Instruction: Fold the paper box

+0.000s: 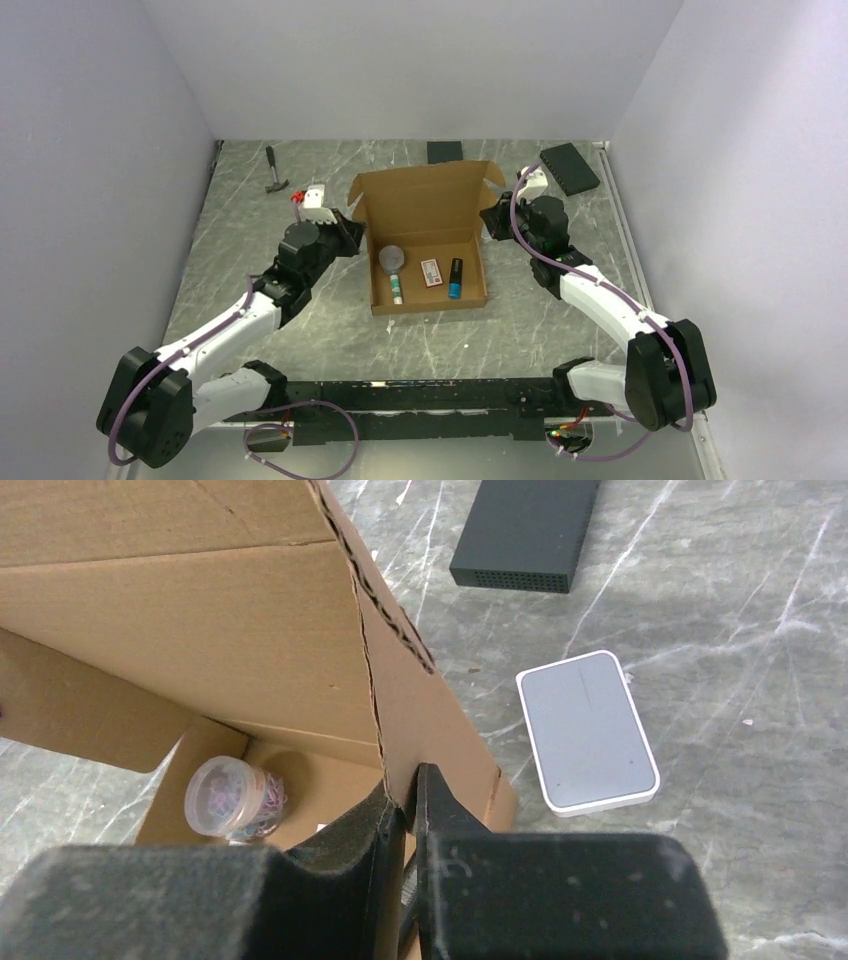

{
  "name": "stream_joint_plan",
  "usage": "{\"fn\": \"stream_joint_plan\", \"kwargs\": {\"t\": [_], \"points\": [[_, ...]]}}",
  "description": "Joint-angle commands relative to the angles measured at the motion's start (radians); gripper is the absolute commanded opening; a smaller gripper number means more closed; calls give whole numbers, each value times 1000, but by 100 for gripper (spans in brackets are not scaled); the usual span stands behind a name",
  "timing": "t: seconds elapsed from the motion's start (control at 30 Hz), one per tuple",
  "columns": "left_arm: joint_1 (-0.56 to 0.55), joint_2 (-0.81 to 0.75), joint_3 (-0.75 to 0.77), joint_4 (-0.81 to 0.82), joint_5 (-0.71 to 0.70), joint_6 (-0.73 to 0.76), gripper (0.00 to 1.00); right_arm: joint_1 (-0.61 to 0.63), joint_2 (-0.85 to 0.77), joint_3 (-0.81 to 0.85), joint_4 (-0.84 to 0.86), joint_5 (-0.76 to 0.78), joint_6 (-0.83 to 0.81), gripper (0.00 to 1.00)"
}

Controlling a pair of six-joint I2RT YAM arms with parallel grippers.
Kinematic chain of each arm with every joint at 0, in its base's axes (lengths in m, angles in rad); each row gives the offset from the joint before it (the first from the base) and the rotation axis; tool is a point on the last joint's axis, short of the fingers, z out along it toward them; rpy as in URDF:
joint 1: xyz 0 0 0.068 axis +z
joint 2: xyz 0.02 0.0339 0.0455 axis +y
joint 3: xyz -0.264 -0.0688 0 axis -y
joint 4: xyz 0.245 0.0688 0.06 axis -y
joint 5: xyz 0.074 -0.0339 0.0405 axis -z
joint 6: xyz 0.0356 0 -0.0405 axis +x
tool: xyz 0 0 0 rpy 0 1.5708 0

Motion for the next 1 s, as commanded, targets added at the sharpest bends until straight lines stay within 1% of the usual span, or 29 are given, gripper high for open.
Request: {"fn": "stream_joint_plan", "kwargs": {"t": [0.0, 0.23, 0.53, 0.97], "points": [[-39, -15, -32, -38, 21, -45, 0, 23, -8, -24, -81, -72, 58, 11], [-68, -20, -46, -40, -9, -44, 0, 26, -63, -97, -87, -70, 30, 11], [-124, -67, -82, -54, -77, -37, 0, 27, -79, -113, -124, -98, 7, 11], [-164, -77, -134, -43, -77, -68, 0, 24, -116, -141, -162, -123, -49, 11]]}}
